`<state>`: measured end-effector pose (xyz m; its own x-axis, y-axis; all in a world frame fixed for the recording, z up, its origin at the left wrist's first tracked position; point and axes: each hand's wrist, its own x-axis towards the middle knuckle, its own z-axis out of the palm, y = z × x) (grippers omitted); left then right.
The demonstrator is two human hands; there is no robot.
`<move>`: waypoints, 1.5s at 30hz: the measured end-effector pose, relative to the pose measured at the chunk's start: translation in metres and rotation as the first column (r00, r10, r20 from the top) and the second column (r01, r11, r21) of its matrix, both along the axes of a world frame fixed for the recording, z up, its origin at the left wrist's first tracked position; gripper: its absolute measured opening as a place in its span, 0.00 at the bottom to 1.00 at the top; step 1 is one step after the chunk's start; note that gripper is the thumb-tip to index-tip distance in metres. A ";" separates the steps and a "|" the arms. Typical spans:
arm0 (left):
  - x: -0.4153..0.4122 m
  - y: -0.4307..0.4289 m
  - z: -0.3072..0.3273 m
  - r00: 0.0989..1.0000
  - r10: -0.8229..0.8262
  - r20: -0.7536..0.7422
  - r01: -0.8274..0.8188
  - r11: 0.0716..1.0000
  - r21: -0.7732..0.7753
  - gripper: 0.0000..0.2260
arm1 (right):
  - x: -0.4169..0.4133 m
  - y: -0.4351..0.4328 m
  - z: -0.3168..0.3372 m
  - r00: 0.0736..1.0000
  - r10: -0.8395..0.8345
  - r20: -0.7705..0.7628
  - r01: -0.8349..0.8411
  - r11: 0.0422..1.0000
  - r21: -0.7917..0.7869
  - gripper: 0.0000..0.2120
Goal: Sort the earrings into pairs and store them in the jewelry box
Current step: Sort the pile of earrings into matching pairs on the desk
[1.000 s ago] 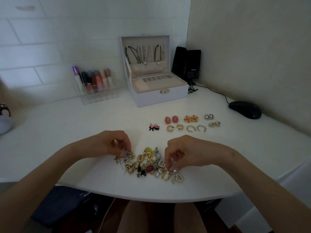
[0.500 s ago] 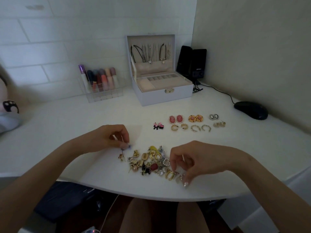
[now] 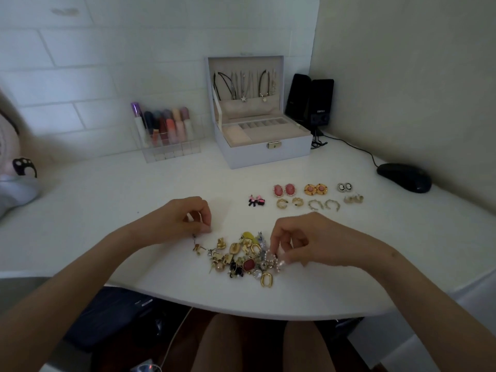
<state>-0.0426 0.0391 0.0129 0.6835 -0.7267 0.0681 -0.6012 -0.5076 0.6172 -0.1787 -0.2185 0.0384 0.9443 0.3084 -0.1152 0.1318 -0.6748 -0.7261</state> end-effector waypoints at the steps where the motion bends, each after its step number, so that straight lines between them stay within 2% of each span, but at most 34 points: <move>1: 0.000 0.000 0.001 1.000 0.001 -0.015 -0.002 1.000 -0.018 0.06 | 0.001 -0.002 0.000 0.999 -0.031 0.035 0.030 0.999 0.018 0.06; 6: 0.000 -0.002 0.005 0.993 0.049 -0.105 -0.067 0.983 -0.169 0.02 | 0.008 0.004 -0.004 0.973 -0.075 0.218 0.080 0.997 -0.014 0.04; 9: -0.003 -0.006 0.007 0.992 0.061 -0.111 -0.084 0.971 -0.223 0.05 | 0.017 0.010 -0.008 0.946 -0.122 0.301 0.152 0.985 -0.080 0.06; 14: -0.008 -0.012 0.013 0.986 0.065 -0.153 -0.104 0.958 -0.267 0.02 | 0.030 0.017 -0.015 0.951 -0.133 0.280 0.184 0.969 -0.164 0.06; 17: -0.010 -0.015 0.017 0.984 0.072 -0.164 -0.116 0.953 -0.278 0.04 | 0.034 0.020 -0.016 0.955 -0.147 0.258 0.194 0.967 -0.164 0.03; 24: -0.011 -0.023 0.018 0.985 0.082 -0.150 -0.121 0.954 -0.273 0.06 | 0.037 0.021 -0.012 0.958 -0.241 0.154 0.248 0.968 -0.024 0.03; 30: -0.012 -0.031 0.019 0.985 0.082 -0.153 -0.127 0.942 -0.310 0.05 | 0.036 0.026 -0.011 0.970 -0.204 0.133 0.212 0.976 -0.047 0.04; 34: -0.010 -0.034 0.020 0.986 0.085 -0.144 -0.132 0.925 -0.356 0.04 | 0.038 0.020 -0.007 0.959 -0.263 0.107 0.253 0.962 0.103 0.07; 39: -0.012 -0.037 0.023 0.989 0.066 -0.132 -0.109 0.927 -0.360 0.03 | 0.040 0.015 0.005 0.955 -0.270 0.120 0.224 0.927 0.302 0.08; 45: -0.016 -0.044 0.031 0.987 0.080 -0.139 -0.127 0.918 -0.375 0.02 | 0.050 0.015 0.014 0.966 -0.245 0.075 0.201 0.905 0.375 0.07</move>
<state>-0.0584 -0.0049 0.0438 0.7740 -0.5862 0.2396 -0.4682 -0.2751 0.8397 -0.1283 -0.2039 0.0528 0.9930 0.0873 0.0799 0.1080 -0.3912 -0.9139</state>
